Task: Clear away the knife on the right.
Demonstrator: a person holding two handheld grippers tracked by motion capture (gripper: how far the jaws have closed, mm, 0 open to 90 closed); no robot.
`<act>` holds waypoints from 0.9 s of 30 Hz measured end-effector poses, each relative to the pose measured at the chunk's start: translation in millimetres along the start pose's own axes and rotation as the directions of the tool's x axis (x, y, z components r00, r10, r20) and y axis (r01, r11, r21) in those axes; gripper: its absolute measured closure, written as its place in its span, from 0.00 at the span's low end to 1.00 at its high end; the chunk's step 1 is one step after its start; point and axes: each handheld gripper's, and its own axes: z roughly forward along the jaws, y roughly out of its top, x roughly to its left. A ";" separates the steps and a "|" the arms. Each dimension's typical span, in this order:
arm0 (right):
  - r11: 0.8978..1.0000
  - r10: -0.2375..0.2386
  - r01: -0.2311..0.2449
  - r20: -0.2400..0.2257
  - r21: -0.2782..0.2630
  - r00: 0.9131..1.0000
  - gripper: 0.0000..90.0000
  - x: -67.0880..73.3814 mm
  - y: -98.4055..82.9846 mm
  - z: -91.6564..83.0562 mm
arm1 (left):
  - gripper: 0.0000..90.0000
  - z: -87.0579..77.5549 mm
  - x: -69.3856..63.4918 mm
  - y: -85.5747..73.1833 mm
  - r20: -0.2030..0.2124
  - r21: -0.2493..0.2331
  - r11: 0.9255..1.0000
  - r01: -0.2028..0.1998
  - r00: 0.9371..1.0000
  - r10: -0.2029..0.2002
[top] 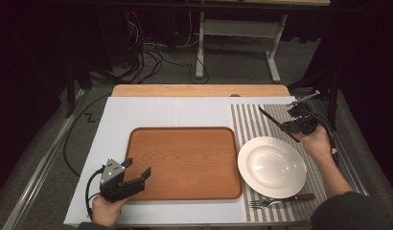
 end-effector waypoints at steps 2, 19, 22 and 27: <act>1.000 -0.010 0.010 -0.016 -0.017 1.000 0.86 6.8 -1.1 -5.4 | 0.28 -0.1 -0.2 0.0 0.001 0.000 1.000 0.000 1.000 0.000; 0.989 -0.115 0.102 -0.130 -0.104 0.985 0.86 65.6 -17.5 -32.8 | 0.28 0.1 1.5 0.6 0.005 -0.008 1.000 -0.001 1.000 0.001; 0.987 -0.127 0.109 -0.150 -0.120 0.981 0.86 75.4 -19.6 -35.6 | 0.28 -0.6 0.8 0.3 0.003 -0.007 1.000 -0.007 1.000 0.007; 0.982 -0.157 0.134 -0.180 -0.130 0.971 0.86 91.6 -21.6 -36.3 | 0.28 -1.1 1.4 0.3 0.004 -0.013 1.000 -0.005 1.000 0.005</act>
